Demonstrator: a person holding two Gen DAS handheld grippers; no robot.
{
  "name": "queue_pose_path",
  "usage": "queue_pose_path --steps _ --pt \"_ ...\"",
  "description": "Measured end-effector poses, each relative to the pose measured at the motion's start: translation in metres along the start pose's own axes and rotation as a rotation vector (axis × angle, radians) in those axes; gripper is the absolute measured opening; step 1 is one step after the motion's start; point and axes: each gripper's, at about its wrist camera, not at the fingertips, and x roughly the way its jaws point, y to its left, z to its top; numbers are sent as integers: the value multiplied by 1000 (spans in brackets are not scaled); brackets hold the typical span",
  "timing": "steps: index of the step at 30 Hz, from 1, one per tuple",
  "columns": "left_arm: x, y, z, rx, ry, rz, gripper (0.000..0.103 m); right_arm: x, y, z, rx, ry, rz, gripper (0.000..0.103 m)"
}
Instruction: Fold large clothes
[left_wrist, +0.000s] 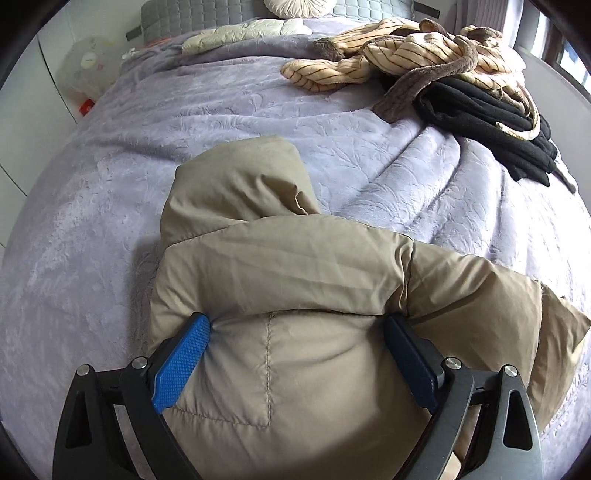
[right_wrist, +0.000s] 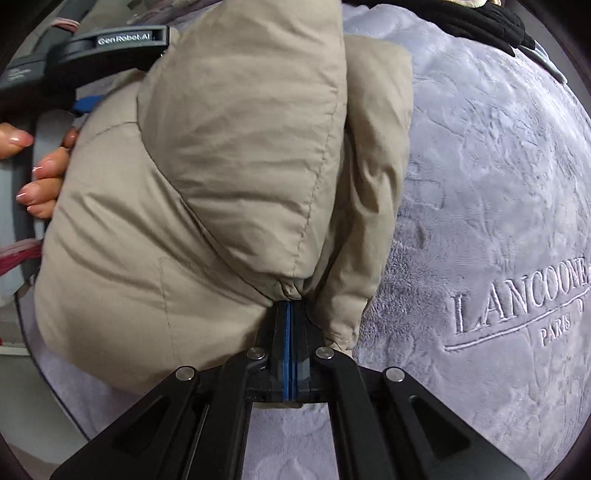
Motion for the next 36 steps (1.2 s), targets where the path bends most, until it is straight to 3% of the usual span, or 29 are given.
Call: queue_pose_path --steps 4,7,11,15,22,27,36 --pt "-11 5 4 4 29 -28 95 3 1 6 -7 11 -6 0" --pt "-34 17 -3 11 32 -91 95 4 -2 8 10 15 5 0" --pt "-70 42 -40 -21 46 -171 95 4 -3 8 19 11 10 0" --pt "-96 58 -88 -40 50 -205 95 2 -4 1 29 8 18 0" --pt "-90 66 -158 -68 141 -194 97 -3 0 -4 25 10 -7 0" --pt "-76 64 -167 -74 159 -148 103 -14 6 -6 9 30 -49 0" --pt "-82 66 -170 -107 180 -144 103 -54 8 -17 50 32 -39 3"
